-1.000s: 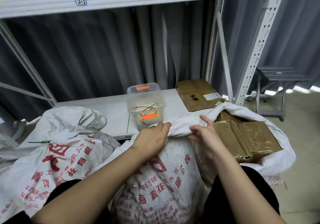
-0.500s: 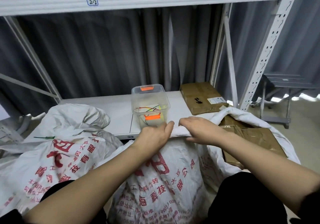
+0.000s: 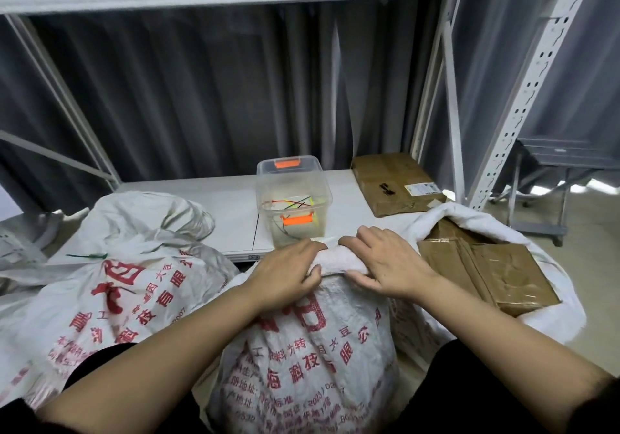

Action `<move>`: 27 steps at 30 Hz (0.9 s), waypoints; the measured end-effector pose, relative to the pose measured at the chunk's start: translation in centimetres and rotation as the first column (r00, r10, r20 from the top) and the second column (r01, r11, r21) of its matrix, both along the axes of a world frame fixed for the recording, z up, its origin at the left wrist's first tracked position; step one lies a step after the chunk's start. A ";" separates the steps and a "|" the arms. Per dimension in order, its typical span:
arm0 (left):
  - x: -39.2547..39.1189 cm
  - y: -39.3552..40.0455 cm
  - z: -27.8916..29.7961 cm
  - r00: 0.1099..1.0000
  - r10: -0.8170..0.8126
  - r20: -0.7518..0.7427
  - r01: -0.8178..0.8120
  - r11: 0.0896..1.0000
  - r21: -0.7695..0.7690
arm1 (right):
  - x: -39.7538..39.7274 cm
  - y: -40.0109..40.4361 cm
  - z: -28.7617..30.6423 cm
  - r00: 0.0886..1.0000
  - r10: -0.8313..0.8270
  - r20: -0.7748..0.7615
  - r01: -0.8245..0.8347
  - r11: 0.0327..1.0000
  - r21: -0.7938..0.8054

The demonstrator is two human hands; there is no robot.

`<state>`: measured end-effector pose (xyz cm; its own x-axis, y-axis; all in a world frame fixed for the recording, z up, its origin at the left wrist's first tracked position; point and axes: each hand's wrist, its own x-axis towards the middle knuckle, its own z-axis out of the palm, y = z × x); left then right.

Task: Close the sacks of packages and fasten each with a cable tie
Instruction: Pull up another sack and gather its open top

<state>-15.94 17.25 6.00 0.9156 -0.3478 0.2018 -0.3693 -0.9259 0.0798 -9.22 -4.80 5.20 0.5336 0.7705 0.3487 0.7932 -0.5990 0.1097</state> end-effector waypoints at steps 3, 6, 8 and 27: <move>0.4 0.6 0.0 0.990 -0.034 -0.137 -0.007 0.958 -0.288 | -0.1 -0.6 0.1 0.999 0.029 -0.012 -0.029 0.999 -0.020; 0.4 0.6 0.9 0.988 -0.029 -0.153 -0.031 0.928 -0.371 | -0.1 -0.9 1.0 0.997 0.030 -0.068 -0.034 0.998 -0.061; 0.2 -0.3 1.1 0.998 -0.046 -0.034 0.037 0.970 -0.242 | -0.3 -0.5 1.9 0.994 0.017 -0.110 -0.028 0.995 -0.099; -2.6 2.6 -2.8 0.984 0.079 0.160 -0.120 0.956 0.267 | -0.6 0.7 -1.7 0.987 -0.025 0.158 0.060 0.974 -0.218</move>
<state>-18.57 19.87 3.21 0.9159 -0.3175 0.2454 -0.2630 -0.9368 -0.2306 -9.80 -4.09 3.50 0.5212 0.8153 0.2521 0.7311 -0.5790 0.3610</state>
